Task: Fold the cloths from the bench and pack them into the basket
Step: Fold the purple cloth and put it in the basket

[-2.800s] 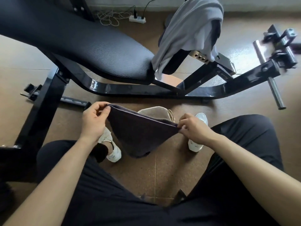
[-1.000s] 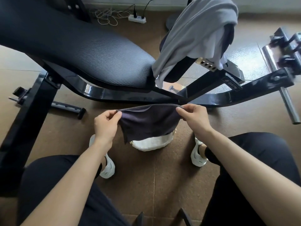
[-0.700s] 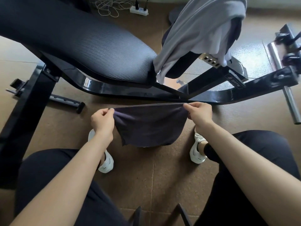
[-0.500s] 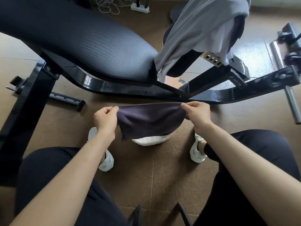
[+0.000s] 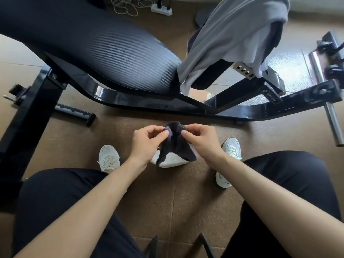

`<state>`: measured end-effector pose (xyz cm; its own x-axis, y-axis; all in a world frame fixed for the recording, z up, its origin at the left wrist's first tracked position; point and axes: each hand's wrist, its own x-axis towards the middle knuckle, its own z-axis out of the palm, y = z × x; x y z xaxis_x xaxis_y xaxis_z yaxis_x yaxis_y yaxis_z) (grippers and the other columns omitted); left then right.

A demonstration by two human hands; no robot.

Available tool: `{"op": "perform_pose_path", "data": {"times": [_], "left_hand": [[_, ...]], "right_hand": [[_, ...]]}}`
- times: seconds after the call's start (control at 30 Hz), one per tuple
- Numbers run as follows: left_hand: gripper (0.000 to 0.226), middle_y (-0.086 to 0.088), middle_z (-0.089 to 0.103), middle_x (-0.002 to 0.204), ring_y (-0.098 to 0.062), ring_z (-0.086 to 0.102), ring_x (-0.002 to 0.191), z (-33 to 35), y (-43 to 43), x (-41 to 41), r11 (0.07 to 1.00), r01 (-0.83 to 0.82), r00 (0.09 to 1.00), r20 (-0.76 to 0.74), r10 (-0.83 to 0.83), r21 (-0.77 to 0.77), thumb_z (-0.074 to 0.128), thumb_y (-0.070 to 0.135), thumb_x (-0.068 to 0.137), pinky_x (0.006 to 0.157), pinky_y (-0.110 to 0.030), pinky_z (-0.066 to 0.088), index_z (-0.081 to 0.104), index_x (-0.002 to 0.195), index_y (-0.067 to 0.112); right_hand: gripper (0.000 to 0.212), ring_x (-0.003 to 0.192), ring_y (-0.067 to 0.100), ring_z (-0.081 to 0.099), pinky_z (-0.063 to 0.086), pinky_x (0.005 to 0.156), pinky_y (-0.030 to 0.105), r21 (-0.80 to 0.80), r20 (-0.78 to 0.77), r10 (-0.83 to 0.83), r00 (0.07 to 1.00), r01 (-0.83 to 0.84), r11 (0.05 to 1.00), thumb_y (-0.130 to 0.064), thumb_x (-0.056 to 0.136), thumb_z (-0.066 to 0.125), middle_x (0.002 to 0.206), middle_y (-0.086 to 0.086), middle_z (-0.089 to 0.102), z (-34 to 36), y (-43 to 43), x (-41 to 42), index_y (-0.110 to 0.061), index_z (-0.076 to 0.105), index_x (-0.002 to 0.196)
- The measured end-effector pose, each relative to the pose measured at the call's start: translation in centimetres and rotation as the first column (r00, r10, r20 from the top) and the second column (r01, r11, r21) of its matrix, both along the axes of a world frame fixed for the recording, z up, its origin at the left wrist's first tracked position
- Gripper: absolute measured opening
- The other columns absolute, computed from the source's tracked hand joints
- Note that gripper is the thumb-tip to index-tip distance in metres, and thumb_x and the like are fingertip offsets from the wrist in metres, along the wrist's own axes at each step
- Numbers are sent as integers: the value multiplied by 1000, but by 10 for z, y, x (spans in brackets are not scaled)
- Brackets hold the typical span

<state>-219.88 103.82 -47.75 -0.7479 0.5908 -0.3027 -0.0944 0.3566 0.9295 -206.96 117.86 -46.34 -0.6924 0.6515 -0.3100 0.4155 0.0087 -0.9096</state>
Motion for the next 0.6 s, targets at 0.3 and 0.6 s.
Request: {"op": "perform_pose_path", "data": {"times": [0.3,0.6], "left_hand": [[15,12,76,94,-5,72,93,5,4,13,998,54,991,-120,-57,-33,78,21,88,81,-23,60,76,98,31],[13,10,72,87,-2,68,81,5,-2,-2,995,83,944,-317,-96,-54,79,16,86,71,-17,55,72,95,23]], "right_hand": [[37,101,9,72,60,90,29,100,28,134,991,-136,986,1,92,56,104,-2,78,-6,-12,-4,-17,76,117],[29,94,5,63,51,77,16,206,10,193,981,-191,960,-5,93,63,106,-3,66,-4,-6,-3,-19,77,115]]}}
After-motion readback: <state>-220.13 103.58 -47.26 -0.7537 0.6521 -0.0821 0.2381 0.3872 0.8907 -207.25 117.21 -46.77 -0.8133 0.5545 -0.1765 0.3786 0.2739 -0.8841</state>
